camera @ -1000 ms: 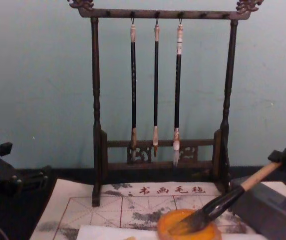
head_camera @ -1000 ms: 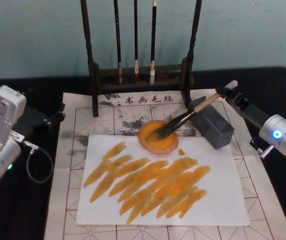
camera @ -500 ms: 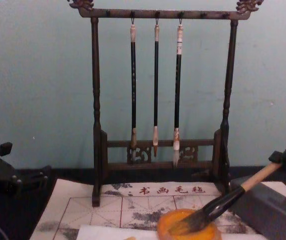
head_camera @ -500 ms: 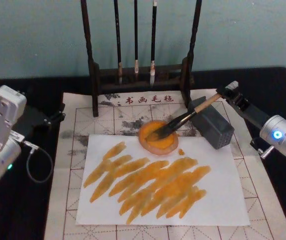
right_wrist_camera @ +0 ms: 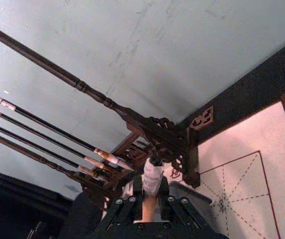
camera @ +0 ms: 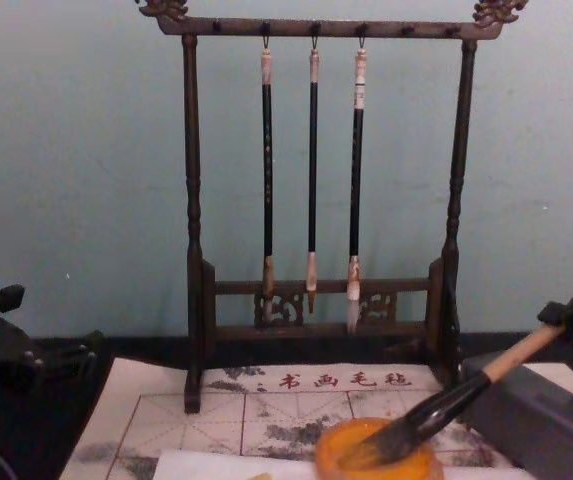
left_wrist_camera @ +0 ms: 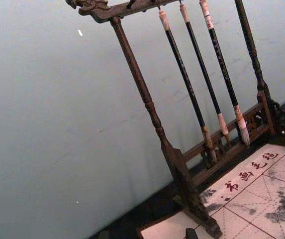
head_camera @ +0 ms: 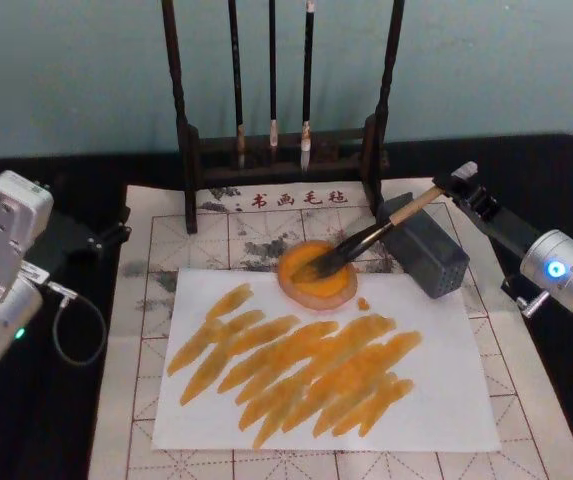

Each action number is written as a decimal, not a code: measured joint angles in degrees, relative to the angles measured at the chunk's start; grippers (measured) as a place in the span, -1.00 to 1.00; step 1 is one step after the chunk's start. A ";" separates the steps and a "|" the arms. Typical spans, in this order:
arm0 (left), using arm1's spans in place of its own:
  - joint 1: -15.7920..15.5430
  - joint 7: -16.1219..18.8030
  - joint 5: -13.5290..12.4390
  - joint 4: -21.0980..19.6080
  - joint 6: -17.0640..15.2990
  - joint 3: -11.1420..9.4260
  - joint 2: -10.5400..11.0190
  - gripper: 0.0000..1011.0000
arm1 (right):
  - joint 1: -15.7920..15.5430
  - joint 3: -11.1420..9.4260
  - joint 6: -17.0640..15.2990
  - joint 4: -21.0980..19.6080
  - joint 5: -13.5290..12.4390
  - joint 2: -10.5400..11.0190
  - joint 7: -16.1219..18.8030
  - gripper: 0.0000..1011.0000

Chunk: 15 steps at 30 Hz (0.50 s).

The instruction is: Pick up the brush from the inkstone, write on the paper, then place the brush back to its original position.

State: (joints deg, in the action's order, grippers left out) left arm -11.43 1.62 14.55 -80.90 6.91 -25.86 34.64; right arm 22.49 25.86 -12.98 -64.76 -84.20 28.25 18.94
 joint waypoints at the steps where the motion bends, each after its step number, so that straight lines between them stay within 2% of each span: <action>1: 0.00 0.00 0.00 0.00 0.00 0.00 0.00 0.98 | 0.00 0.01 -0.01 0.00 0.03 0.00 0.00 -0.61; 9: 0.00 0.00 0.00 0.00 0.00 0.00 0.00 0.98 | 0.00 0.01 0.00 0.00 0.04 0.00 0.01 -0.15; 10: 0.00 0.00 0.00 0.00 0.00 0.00 0.00 0.98 | 0.00 0.01 0.01 0.00 0.04 0.00 0.02 -0.03; 13: 0.00 0.00 0.00 0.00 0.00 0.00 0.00 0.98 | 0.00 0.01 0.02 0.00 0.04 0.00 0.02 0.08; 14: 0.00 0.00 0.00 0.00 0.00 0.00 0.00 0.98 | 0.00 0.01 0.03 0.00 0.04 0.00 0.03 0.21; 15: 0.00 0.00 0.00 0.00 0.00 0.00 0.00 0.98 | 0.00 0.01 0.03 0.00 0.04 0.00 0.03 0.24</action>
State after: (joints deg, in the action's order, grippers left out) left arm -11.43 1.62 14.55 -80.90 6.91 -25.86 34.65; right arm 22.49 25.86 -12.95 -64.76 -84.16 28.25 18.97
